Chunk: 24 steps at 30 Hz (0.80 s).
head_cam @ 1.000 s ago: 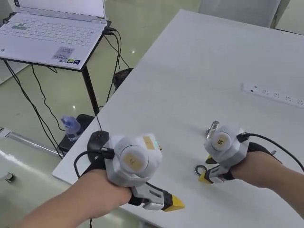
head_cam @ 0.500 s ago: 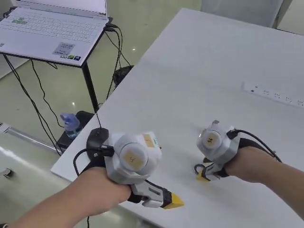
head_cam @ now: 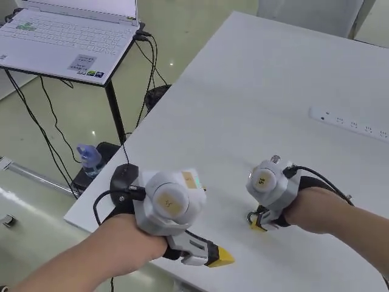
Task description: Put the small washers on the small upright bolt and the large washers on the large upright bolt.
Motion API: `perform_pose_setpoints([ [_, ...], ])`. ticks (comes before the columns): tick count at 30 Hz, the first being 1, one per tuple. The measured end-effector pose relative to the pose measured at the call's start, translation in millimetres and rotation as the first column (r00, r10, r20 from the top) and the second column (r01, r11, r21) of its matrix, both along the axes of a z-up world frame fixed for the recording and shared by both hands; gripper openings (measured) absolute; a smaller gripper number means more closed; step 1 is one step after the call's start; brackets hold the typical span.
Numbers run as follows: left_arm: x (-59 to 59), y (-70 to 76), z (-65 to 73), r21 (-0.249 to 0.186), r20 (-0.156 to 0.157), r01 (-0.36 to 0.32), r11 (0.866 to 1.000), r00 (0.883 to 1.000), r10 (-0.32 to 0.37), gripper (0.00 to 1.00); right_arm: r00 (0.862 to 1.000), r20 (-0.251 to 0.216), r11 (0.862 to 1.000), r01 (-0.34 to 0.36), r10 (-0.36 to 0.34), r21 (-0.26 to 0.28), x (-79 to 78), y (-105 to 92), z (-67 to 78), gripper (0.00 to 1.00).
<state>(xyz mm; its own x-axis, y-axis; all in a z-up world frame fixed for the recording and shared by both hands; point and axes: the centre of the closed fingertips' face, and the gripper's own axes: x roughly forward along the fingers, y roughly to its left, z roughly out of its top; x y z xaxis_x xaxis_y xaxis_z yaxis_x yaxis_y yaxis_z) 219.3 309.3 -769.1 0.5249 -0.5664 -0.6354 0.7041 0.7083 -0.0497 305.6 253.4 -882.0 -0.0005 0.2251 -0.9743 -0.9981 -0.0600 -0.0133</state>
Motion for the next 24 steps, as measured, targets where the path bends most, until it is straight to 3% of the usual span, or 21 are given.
perform_pose_setpoints([
  [11,0.7,-0.8,1.0,0.002,0.001,0.005,1.0,1.0,-0.005,0.81,0.996,-0.061,0.997,0.067,-0.064,0.038,3.7,-1.0,1.8,0.2],
  [15,0.8,-0.9,1.2,0.004,0.001,0.006,1.0,1.0,-0.006,0.8,0.997,-0.055,0.998,0.063,-0.062,0.017,5.6,-8.6,1.8,0.2],
  [24,0.6,-3.5,-0.2,0.007,0.0,0.012,1.0,1.0,-0.012,0.8,0.994,-0.045,0.995,0.1,-0.099,0.019,23.6,-24.5,17.8,0.2],
])
